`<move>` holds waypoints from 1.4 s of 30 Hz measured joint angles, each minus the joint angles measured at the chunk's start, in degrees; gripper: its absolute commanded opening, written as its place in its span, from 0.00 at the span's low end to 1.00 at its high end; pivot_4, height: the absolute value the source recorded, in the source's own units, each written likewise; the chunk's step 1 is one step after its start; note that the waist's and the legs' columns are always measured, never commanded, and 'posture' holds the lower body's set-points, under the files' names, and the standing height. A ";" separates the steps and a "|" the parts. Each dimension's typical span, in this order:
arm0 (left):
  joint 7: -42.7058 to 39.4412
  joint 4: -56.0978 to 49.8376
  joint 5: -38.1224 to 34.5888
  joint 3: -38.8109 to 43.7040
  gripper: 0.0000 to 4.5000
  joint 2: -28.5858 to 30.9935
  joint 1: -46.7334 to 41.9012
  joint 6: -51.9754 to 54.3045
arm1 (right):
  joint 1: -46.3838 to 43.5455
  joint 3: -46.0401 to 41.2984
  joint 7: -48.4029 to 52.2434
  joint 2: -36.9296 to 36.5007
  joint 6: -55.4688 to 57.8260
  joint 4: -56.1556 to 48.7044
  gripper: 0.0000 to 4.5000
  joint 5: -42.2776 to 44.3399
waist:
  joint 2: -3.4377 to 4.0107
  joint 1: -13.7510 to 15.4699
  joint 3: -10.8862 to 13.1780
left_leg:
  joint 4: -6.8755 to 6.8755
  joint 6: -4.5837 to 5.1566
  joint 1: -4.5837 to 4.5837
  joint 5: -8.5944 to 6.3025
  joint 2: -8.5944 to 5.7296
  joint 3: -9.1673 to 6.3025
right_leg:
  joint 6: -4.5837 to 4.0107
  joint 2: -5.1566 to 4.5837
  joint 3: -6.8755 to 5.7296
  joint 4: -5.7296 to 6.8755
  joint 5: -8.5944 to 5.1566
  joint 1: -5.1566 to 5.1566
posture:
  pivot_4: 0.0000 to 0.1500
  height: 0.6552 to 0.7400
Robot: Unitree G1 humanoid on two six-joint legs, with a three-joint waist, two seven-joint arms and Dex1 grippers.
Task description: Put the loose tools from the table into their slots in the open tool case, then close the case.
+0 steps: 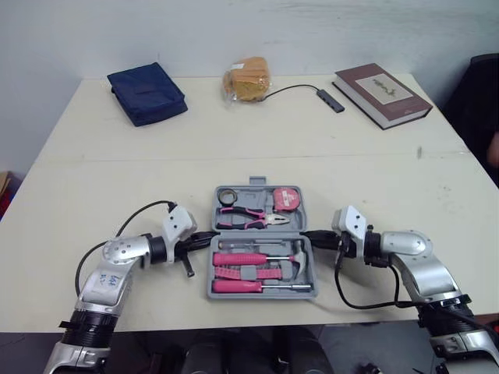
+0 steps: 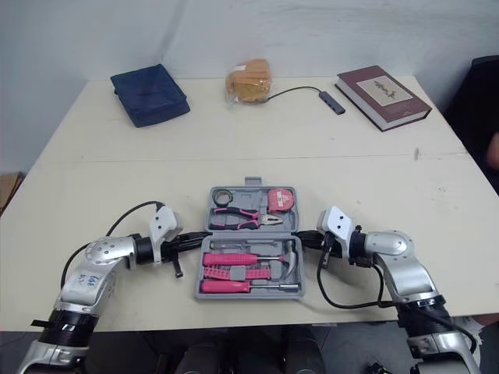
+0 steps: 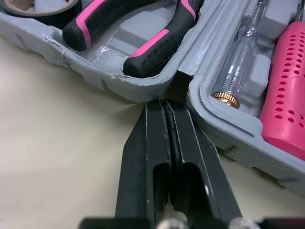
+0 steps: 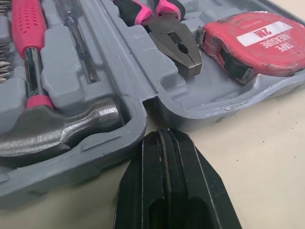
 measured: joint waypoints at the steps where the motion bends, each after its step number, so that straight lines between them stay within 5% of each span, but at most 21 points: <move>1: 0.08 0.04 -0.13 0.30 0.00 0.36 0.32 -0.26 | -0.02 -0.10 0.33 -0.16 1.32 0.00 0.15 0.59 | 0.00 -0.01 0.00 | 0.00 -0.01 0.00 0.00 0.03 0.00 | -0.01 -0.02 0.00 0.00 -0.01 0.00 | 1.00 1.00; 4: 0.18 -0.50 -2.54 3.69 0.17 2.64 3.16 0.96 | 1.11 -1.72 0.96 -3.07 4.31 -0.32 0.40 2.71 | 0.00 0.02 0.00 | 0.00 -0.02 0.02 -0.03 0.07 -0.01 | -0.04 -0.06 0.00 0.00 -0.02 0.00 | 1.00 1.00; 9: 1.84 -1.82 -4.66 10.42 0.68 6.31 6.89 3.81 | 4.45 -7.09 1.18 -7.23 7.36 -0.93 0.97 5.67 | 0.00 0.10 0.01 | 0.00 -0.03 0.02 -0.09 0.06 -0.01 | -0.05 -0.14 0.00 0.00 -0.02 -0.01 | 1.00 1.00; 12: 4.20 -4.61 -6.86 12.98 0.98 7.47 7.26 10.10 | 5.20 -12.41 -1.51 -7.86 18.36 -4.95 1.00 12.56 | 0.06 0.20 0.10 | 0.00 -0.04 -0.09 -0.11 0.07 -0.04 | -0.06 -0.19 0.02 0.04 -0.02 -0.11 | 1.00 1.00; 17: 11.54 -12.87 -13.52 15.36 0.99 8.16 -2.48 30.31 | -2.85 -14.87 -11.62 -14.20 48.36 -15.06 1.00 20.00 | 0.08 0.28 0.10 | 0.00 -0.04 -0.12 -0.09 0.00 -0.20 | -0.07 -0.36 0.14 0.03 -0.02 -0.06 | 1.00 1.00; 23: 21.36 -15.89 -18.21 12.09 0.99 2.91 -14.76 56.94 | -18.33 -16.30 -25.66 -4.03 79.54 -15.49 1.00 25.06 | 0.07 0.00 0.11 | 0.00 -0.20 -0.44 0.06 0.05 -0.14 | -0.10 0.03 0.02 0.18 -0.03 -0.41 | 1.00 1.00; 42: 33.06 -8.73 -13.88 6.97 0.99 -5.19 -21.84 60.05 | -26.10 -12.66 -41.45 6.59 85.17 -10.01 1.00 18.01 | 0.07 -0.01 0.11 | 0.03 -0.08 -0.92 0.31 -0.18 0.02 | 0.07 0.14 0.06 0.37 0.06 -0.89 | 1.00 1.00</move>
